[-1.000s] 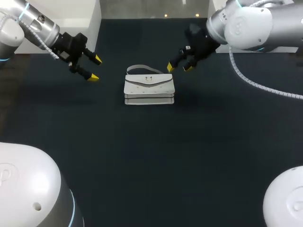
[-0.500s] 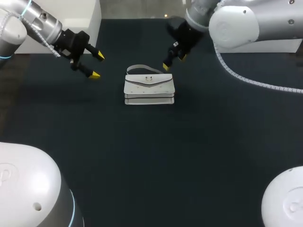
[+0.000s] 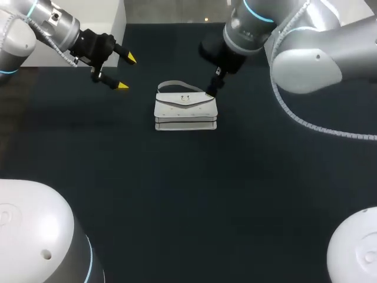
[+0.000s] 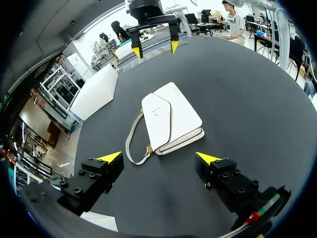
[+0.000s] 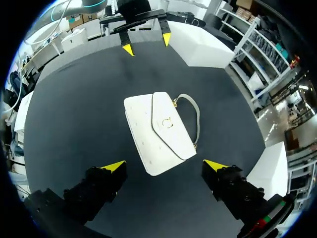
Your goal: Pick up the bag, open it, inspect its contents, close it, and place it on the opposite side
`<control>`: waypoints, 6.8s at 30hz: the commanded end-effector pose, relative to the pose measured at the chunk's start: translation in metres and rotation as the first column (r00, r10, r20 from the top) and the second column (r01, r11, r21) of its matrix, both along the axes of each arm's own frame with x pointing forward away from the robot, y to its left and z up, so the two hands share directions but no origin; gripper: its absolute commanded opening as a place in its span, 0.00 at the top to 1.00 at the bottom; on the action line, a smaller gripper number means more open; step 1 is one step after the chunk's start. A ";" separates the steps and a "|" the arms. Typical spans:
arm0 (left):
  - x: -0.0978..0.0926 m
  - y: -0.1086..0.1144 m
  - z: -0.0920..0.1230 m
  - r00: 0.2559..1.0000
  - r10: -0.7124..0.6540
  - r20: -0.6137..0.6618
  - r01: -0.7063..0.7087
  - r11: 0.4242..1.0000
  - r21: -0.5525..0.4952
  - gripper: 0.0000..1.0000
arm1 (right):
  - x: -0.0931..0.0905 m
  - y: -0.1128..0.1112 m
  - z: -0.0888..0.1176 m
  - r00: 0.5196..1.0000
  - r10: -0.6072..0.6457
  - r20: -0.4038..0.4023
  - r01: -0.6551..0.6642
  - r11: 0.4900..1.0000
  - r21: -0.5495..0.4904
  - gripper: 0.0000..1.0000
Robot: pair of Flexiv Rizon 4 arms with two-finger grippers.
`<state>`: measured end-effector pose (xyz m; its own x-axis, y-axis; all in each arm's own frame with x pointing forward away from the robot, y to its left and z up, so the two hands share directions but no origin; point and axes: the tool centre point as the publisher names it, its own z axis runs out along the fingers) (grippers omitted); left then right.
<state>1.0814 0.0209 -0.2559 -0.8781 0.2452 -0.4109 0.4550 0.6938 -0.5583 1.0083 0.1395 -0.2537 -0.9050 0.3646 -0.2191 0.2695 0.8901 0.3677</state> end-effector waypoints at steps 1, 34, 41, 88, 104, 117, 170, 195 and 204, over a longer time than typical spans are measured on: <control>-0.007 -0.005 -0.005 0.997 0.029 0.068 -0.027 0.999 -0.027 0.00 | -0.016 0.003 -0.018 0.945 0.005 0.326 0.016 0.998 -0.063 0.00; -0.004 -0.031 -0.006 0.978 -0.091 0.187 0.104 0.993 -0.063 0.00 | -0.029 0.013 -0.057 0.875 0.150 0.461 -0.093 0.985 -0.146 0.00; -0.004 -0.043 -0.010 0.974 -0.145 0.175 0.153 0.988 -0.030 0.00 | -0.027 0.016 -0.075 0.842 0.234 0.486 -0.145 0.966 -0.215 0.02; -0.008 -0.066 -0.020 0.964 -0.222 0.145 0.226 0.974 -0.009 0.00 | 0.018 0.019 -0.115 0.836 0.336 0.434 -0.191 0.920 -0.343 1.00; -0.022 -0.081 -0.024 0.927 -0.233 0.294 0.254 0.967 -0.036 0.00 | 0.005 0.028 -0.115 0.843 0.302 0.445 -0.144 0.924 -0.354 1.00; -0.027 -0.089 -0.046 0.922 -0.299 0.245 0.307 0.952 0.006 0.34 | 0.005 0.028 -0.115 0.843 0.302 0.445 -0.144 0.924 -0.354 1.00; 0.001 -0.126 -0.081 0.958 -0.112 0.263 0.119 0.993 -0.011 1.00 | 0.005 0.028 -0.115 0.843 0.302 0.445 -0.144 0.924 -0.354 1.00; 0.047 -0.117 -0.057 0.998 -0.027 -0.061 0.021 0.995 -0.095 1.00 | 0.005 0.028 -0.115 0.843 0.302 0.445 -0.144 0.924 -0.354 1.00; 0.030 -0.120 -0.062 0.998 -0.020 0.062 0.022 0.999 -0.045 0.44 | 0.005 0.028 -0.115 0.843 0.302 0.445 -0.144 0.924 -0.354 1.00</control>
